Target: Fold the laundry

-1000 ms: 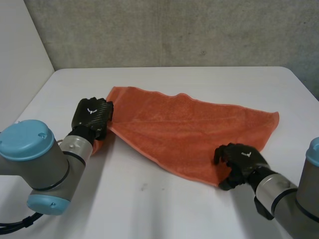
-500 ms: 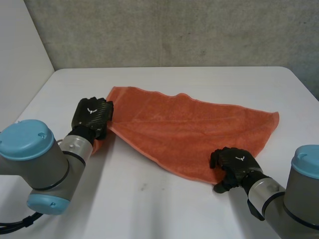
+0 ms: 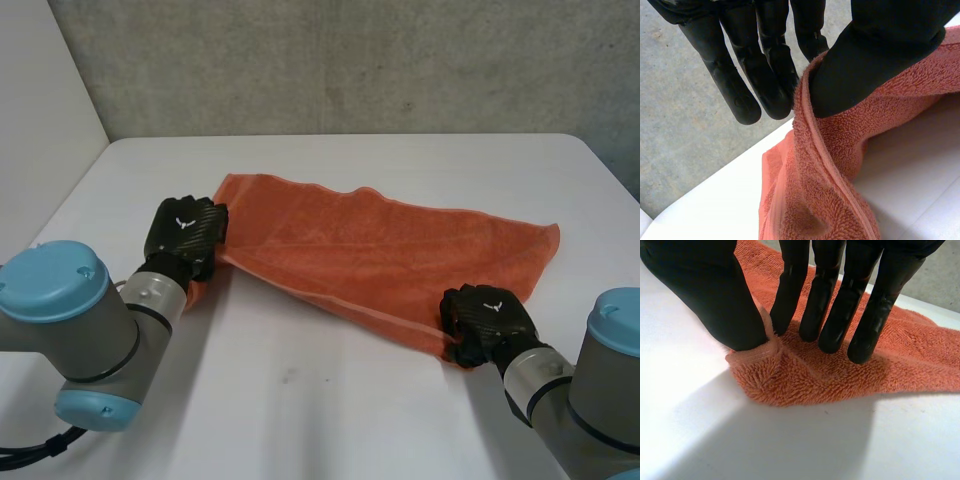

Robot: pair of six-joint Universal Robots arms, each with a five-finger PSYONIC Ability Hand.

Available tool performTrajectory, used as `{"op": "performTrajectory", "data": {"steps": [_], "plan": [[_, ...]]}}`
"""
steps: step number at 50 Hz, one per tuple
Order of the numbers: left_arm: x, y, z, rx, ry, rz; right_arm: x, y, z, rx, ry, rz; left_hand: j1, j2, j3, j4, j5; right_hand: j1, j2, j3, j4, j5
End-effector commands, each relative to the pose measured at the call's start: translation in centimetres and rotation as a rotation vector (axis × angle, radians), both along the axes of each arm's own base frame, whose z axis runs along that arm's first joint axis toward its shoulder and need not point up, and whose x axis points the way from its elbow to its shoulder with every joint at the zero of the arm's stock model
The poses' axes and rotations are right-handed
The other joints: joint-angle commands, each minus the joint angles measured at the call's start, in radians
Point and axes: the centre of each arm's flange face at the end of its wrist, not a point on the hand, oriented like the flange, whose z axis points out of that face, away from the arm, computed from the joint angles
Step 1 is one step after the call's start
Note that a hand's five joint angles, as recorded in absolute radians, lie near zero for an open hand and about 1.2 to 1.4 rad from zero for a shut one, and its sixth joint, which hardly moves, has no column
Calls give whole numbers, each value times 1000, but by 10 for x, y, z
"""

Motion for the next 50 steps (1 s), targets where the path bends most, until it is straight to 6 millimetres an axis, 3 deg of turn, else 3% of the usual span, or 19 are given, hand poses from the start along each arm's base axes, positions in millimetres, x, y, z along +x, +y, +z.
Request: {"op": "performTrajectory", "data": {"steps": [1, 4, 6, 10, 13, 20, 31, 36, 45, 47, 49, 50], "plan": [[0, 0, -5, 11, -8, -2, 0, 0, 0, -1, -2, 3, 195, 178, 180, 179, 183, 487, 327, 323, 318, 360], [0, 1, -9, 21, -19, -4, 1, 1, 0, 1, -5, 11, 195, 178, 180, 179, 183, 487, 327, 323, 318, 360], [0, 1, -17, 41, -32, -4, 0, -1, 0, 2, -4, 8, -81, -99, -97, -98, -93, 487, 327, 323, 318, 360], [0, 0, -23, 59, -39, -4, -6, -7, 5, -10, -3, -16, -320, -337, -335, -337, -332, 487, 327, 323, 318, 360], [0, -2, -29, 73, -45, -1, -10, -11, 24, -84, 8, -22, -453, -470, -468, -470, -465, 487, 327, 323, 318, 360], [4, -8, -30, 72, -44, 19, -21, -16, 67, -253, 67, -31, -462, -479, -477, -479, -474, 487, 327, 323, 318, 360], [9, -13, -30, 71, -37, 41, -40, -19, 94, -324, 139, -59, -453, -470, -469, -470, -465, 487, 327, 323, 318, 360], [9, -12, -32, 79, -37, 39, -50, -17, 117, -394, 142, -80, -447, -465, -463, -464, -459, 487, 327, 323, 318, 360], [10, -8, -38, 101, -55, 40, -65, -25, 133, -451, 148, -128, -412, -429, -428, -429, -424, 487, 327, 323, 318, 360], [11, -7, -38, 101, -55, 40, -68, -27, 132, -448, 148, -119, -336, -353, -351, -352, -348, 487, 327, 323, 318, 360], [13, -6, -35, 101, -56, 55, -67, -27, 131, -446, 145, -106, 0, -17, -16, -17, -12, 487, 327, 323, 318, 360], [13, -6, -35, 101, -56, 55, -66, -26, 129, -435, 142, -91, 2, -15, -14, -15, -10, 487, 327, 323, 318, 360]]}}
